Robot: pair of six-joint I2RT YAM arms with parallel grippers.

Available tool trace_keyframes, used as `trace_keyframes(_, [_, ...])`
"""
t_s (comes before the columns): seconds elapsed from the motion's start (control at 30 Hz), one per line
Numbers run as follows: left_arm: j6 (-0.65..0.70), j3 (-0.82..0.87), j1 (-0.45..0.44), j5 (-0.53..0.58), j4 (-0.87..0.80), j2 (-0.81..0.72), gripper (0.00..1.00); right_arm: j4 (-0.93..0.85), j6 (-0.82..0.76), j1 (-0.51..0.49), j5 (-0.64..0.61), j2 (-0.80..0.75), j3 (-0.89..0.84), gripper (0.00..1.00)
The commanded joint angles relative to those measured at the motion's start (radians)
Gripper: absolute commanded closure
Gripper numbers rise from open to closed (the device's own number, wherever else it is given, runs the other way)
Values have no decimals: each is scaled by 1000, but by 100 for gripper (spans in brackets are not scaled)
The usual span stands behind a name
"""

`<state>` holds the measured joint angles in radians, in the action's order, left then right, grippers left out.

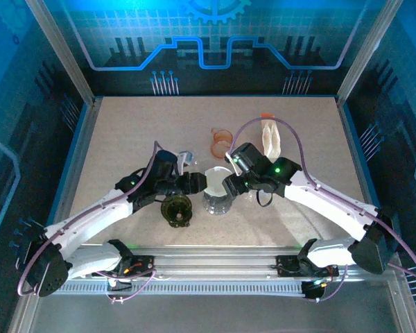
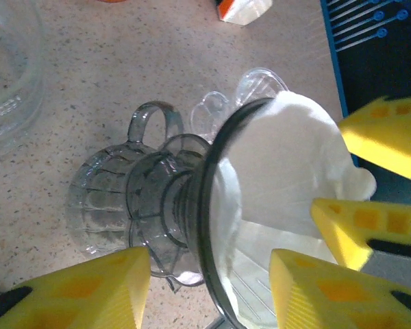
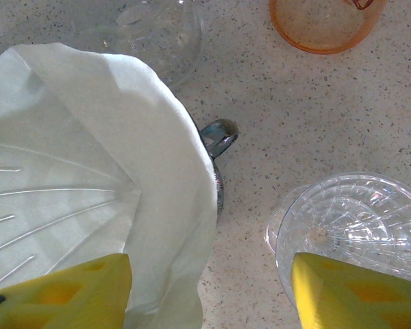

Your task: Place the coffee filter in the dripper

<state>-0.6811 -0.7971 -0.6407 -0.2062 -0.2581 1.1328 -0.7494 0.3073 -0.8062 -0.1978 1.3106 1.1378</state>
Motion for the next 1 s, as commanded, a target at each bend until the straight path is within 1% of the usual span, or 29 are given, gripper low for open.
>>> trace_keyframes(0.0, [-2, -43, -8, 71, -44, 7, 53, 5, 13, -5, 17, -5, -7, 36])
trace_keyframes(0.1, [0, -54, -8, 105, -80, 6, 58, 7, 15, -6, 14, -5, -12, 36])
trace_keyframes(0.2, [1, -59, -7, 124, -97, -2, 60, 8, 14, -6, 15, -2, -15, 36])
trace_keyframes(0.4, [-1, -70, -8, 123, -122, 5, 61, 11, 15, -6, 17, 0, -15, 36])
trace_keyframes(0.47, [-5, -70, -8, 114, -112, 0, 58, 11, 15, -6, 20, -1, -12, 35])
trace_keyframes(0.57, [-14, -65, -8, 95, -88, -20, 49, 10, 15, -5, 23, -5, -6, 34])
trace_keyframes(0.63, [-18, -70, -8, 89, -83, -28, 46, 9, 15, -5, 23, -9, 4, 34])
trace_keyframes(0.8, [-24, -85, -8, 86, -82, -49, 41, 1, 11, -4, 11, -26, 32, 31])
trace_keyframes(0.97, [-25, -103, -8, 90, -78, -65, 38, -10, 6, -2, 0, -46, 62, 30])
